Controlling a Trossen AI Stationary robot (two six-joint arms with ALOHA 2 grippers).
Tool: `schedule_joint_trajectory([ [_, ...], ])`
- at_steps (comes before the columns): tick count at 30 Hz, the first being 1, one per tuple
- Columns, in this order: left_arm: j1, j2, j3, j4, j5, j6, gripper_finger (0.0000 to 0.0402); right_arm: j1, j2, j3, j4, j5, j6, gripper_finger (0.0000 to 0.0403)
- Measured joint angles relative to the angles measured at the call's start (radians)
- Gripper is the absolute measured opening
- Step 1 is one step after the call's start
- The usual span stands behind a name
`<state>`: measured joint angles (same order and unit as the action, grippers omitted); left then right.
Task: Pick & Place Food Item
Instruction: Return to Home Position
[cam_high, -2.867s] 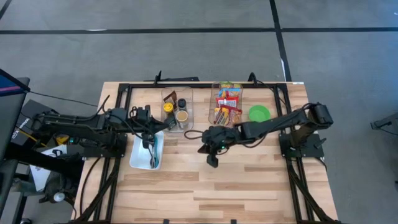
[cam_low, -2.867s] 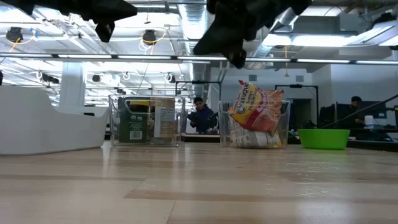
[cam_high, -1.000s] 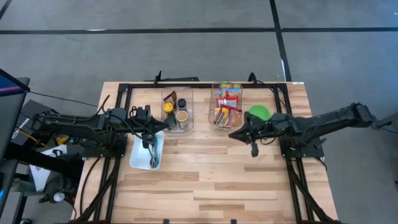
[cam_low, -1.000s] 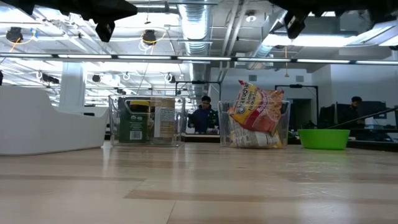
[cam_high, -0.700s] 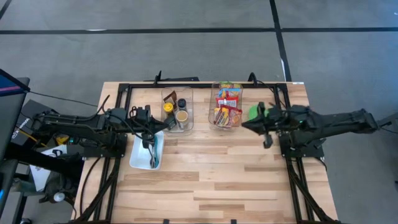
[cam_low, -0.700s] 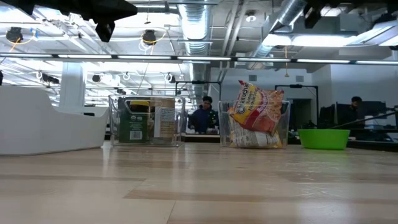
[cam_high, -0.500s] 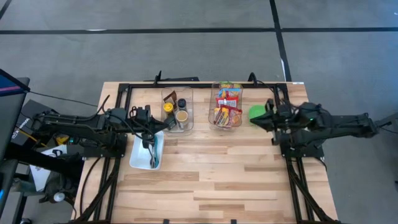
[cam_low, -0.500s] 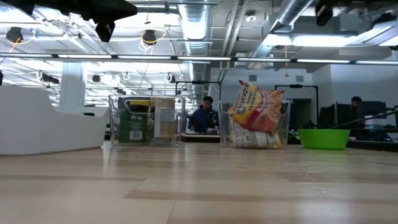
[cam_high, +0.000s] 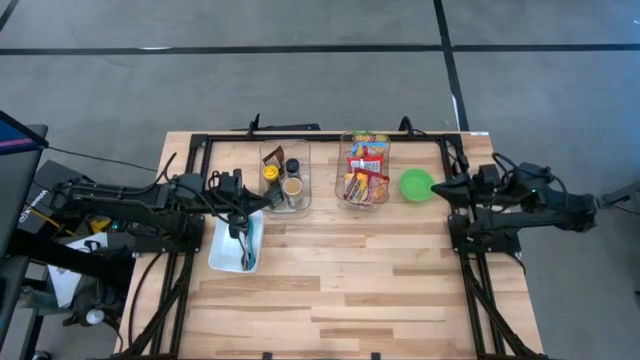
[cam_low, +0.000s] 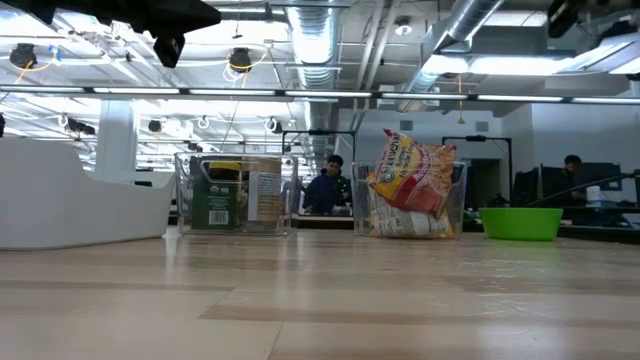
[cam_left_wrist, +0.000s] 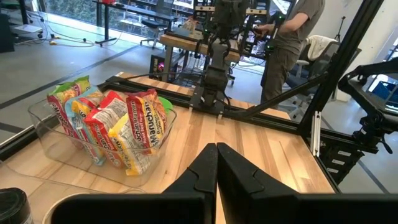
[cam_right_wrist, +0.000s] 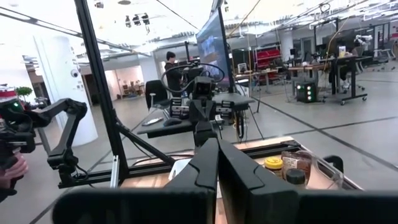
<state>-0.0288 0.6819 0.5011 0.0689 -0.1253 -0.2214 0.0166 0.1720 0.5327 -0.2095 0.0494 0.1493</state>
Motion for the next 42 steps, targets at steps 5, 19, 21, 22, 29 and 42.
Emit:
schedule_joint_trajectory([
  [5, 0.000, 0.000, 0.000, 0.000, 0.000, 0.000, 0.0003, 0.000, -0.072, 0.000, -0.061, 0.000, 0.000, 0.0005],
  [19, 0.000, 0.000, 0.000, 0.000, 0.000, 0.000, 0.0003, 0.001, -0.167, 0.000, -0.112, 0.001, 0.008, 0.0005],
  [21, 0.000, 0.000, 0.000, 0.000, 0.000, 0.000, 0.0003, 0.001, -0.166, 0.000, -0.125, 0.003, 0.008, 0.0005],
  [22, 0.000, 0.000, 0.000, 0.000, 0.000, 0.000, 0.0003, 0.001, -0.166, 0.000, -0.134, 0.003, 0.012, 0.0005],
  [29, 0.000, 0.000, 0.000, 0.000, 0.000, 0.000, 0.0003, 0.001, -0.166, 0.000, -0.134, 0.003, 0.061, 0.0005],
  [42, 0.000, 0.000, 0.000, 0.000, 0.000, 0.000, 0.0003, 0.003, -0.162, -0.211, 0.101, 0.000, 0.047, 0.0005],
])
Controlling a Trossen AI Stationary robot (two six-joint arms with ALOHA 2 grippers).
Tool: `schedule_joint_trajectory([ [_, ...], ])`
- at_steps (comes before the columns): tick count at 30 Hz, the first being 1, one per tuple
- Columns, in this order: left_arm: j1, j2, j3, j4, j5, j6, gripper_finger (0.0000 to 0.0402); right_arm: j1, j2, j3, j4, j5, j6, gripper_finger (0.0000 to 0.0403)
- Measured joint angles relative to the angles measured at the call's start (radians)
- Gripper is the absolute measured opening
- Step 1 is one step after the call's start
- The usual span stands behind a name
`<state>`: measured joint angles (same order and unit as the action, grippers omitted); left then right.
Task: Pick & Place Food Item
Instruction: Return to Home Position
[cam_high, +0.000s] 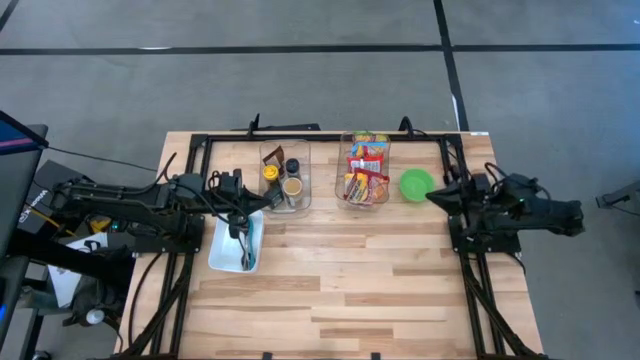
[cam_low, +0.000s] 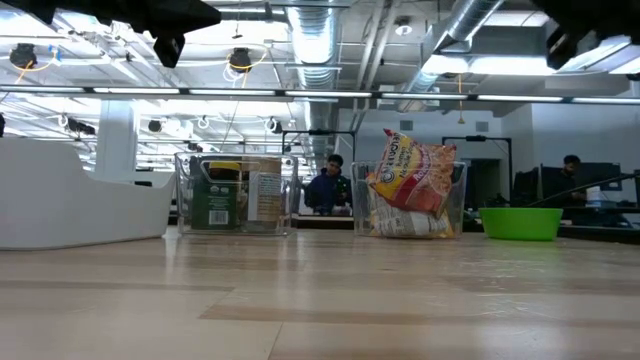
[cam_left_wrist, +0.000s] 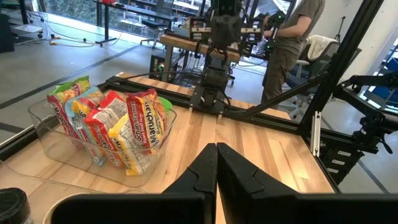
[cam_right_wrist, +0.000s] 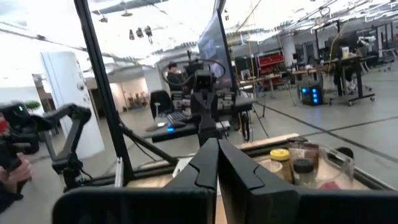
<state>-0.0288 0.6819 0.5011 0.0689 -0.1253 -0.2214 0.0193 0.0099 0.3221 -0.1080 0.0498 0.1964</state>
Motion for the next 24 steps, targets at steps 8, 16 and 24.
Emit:
schedule_joint_trajectory([
  [8, 0.000, 0.000, 0.000, 0.000, 0.000, 0.000, 0.0003, 0.000, -0.002, -0.143, 0.167, -0.004, 0.025, 0.0005],
  [16, 0.000, 0.000, 0.000, 0.000, 0.000, 0.000, 0.0003, 0.000, -0.003, -0.266, 0.281, -0.004, 0.025, 0.0005],
  [24, 0.000, 0.000, 0.000, 0.000, 0.000, 0.000, 0.0003, 0.000, -0.005, -0.314, 0.317, -0.004, 0.024, 0.0005],
])
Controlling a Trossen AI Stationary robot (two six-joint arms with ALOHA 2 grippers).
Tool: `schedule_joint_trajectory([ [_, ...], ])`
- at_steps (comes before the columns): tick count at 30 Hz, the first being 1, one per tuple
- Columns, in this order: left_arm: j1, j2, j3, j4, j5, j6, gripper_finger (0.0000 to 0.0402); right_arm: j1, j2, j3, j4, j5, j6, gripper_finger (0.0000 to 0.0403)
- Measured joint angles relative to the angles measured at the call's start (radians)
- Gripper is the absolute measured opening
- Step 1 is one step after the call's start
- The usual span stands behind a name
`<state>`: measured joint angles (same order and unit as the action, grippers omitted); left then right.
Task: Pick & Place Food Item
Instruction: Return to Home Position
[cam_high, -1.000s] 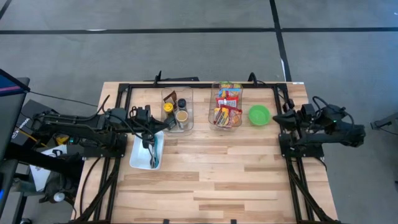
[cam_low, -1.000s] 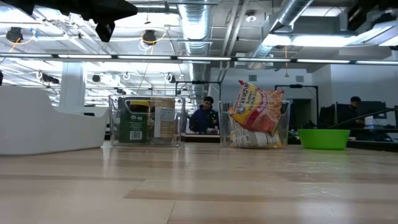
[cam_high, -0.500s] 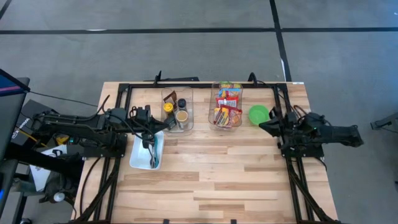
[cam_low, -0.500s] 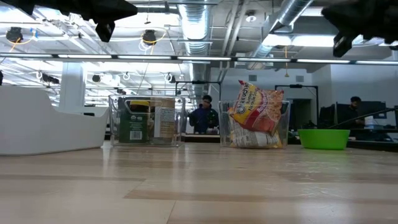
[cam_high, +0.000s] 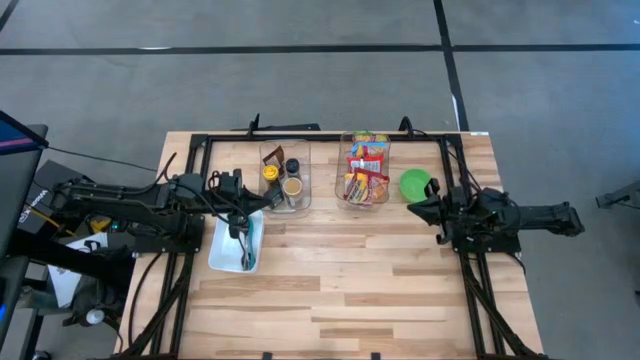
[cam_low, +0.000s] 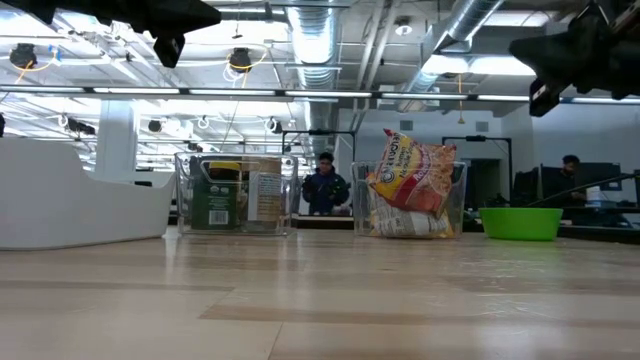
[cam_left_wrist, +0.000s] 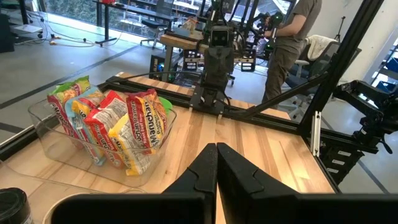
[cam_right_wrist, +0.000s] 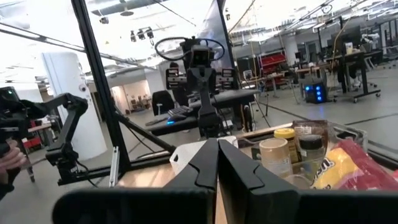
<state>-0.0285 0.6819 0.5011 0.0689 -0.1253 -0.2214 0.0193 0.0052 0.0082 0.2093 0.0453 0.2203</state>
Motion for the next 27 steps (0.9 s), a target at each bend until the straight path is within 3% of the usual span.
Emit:
schedule_joint_trajectory([
  [11, 0.002, -0.023, 0.000, 0.013, 0.000, 0.015, 0.0003, 0.000, 0.000, -0.001, -0.125, 0.000, -0.030, 0.0005],
  [27, 0.003, -0.315, 0.000, -0.053, 0.000, 0.115, 0.0003, 0.000, 0.001, -0.002, -0.188, 0.000, -0.029, 0.0005],
])
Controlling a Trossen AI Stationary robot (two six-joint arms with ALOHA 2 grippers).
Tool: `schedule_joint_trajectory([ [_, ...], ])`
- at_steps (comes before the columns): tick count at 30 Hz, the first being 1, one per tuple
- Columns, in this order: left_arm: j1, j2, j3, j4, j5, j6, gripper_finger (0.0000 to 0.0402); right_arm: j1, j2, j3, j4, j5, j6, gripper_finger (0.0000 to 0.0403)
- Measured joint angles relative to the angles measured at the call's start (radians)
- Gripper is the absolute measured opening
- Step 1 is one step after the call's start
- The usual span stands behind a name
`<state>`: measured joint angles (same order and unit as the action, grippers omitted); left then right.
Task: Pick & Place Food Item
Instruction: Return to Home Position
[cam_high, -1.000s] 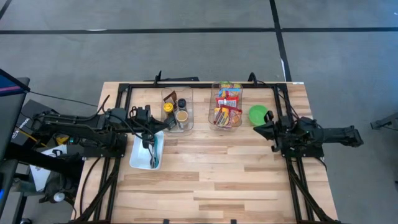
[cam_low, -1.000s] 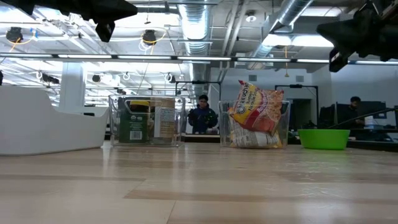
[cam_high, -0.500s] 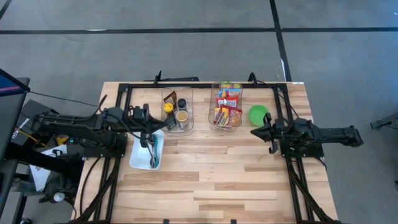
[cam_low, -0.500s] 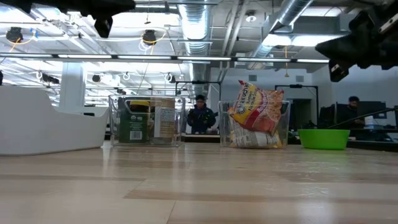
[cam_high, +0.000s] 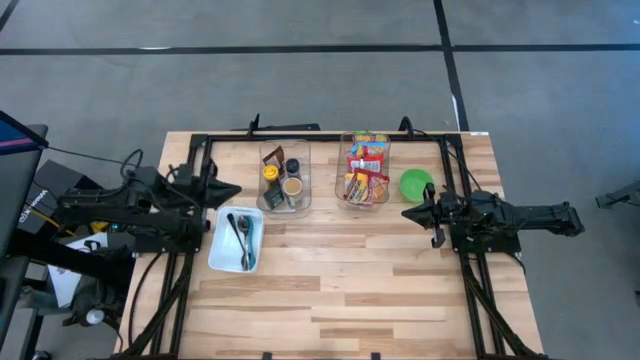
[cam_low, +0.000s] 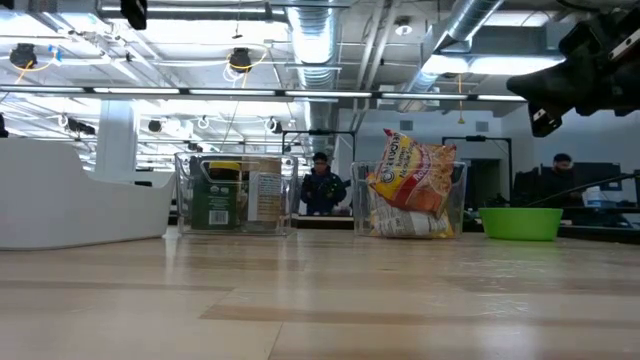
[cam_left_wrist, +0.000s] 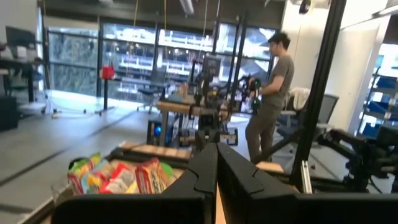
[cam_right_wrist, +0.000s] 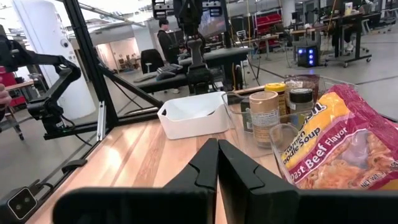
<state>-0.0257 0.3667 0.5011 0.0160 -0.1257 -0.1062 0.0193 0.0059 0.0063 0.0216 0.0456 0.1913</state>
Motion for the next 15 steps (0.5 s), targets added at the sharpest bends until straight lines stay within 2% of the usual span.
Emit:
schedule_joint_trajectory([
  [15, 0.000, -0.157, 0.000, -0.022, 0.000, 0.001, 0.0003, 0.000, 0.000, -0.001, 0.000, 0.000, 0.001, 0.0005],
])
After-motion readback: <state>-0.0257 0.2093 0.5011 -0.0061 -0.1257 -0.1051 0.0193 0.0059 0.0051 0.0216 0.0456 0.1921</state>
